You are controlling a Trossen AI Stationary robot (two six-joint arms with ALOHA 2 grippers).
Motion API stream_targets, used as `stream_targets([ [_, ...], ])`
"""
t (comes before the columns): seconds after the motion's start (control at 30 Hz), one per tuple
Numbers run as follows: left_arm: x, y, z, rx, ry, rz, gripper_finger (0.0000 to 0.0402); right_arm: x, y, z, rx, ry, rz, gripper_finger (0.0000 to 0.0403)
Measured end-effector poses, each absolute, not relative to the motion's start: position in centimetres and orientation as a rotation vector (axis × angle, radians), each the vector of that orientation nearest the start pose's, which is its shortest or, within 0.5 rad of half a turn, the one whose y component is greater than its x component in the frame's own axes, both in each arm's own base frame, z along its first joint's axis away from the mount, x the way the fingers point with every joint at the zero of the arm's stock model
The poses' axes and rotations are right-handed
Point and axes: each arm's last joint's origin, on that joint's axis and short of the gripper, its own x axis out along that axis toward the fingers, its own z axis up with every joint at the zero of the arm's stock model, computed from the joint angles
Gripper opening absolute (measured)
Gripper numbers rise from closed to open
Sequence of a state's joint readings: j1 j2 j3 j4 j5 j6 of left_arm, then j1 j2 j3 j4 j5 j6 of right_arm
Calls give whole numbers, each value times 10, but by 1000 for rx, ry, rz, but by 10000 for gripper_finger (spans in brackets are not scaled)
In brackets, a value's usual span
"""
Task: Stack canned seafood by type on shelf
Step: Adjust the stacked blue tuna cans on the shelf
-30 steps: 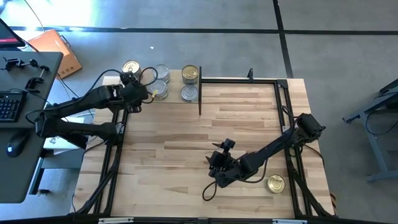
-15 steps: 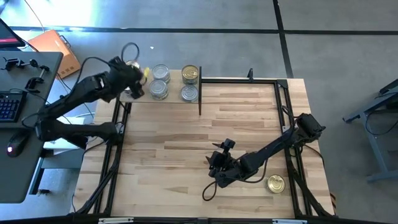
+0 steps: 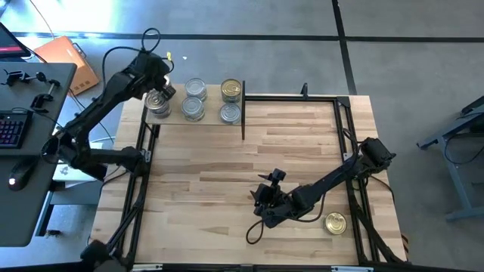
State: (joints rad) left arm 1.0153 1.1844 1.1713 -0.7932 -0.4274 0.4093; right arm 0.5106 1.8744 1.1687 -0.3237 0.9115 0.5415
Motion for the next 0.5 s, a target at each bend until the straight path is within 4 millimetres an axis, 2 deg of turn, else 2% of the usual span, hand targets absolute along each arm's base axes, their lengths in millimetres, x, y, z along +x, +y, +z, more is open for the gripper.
stream_targets([
  [0.1,110,216,328,35,1138,1174,7,333,160,169,-168,646,-551,313],
  [0.2,110,220,325,24,1143,1172,8,333,160,169,-168,646,-551,313],
  [0.5,106,205,331,4,1139,1132,1,333,160,169,-168,646,-551,313],
])
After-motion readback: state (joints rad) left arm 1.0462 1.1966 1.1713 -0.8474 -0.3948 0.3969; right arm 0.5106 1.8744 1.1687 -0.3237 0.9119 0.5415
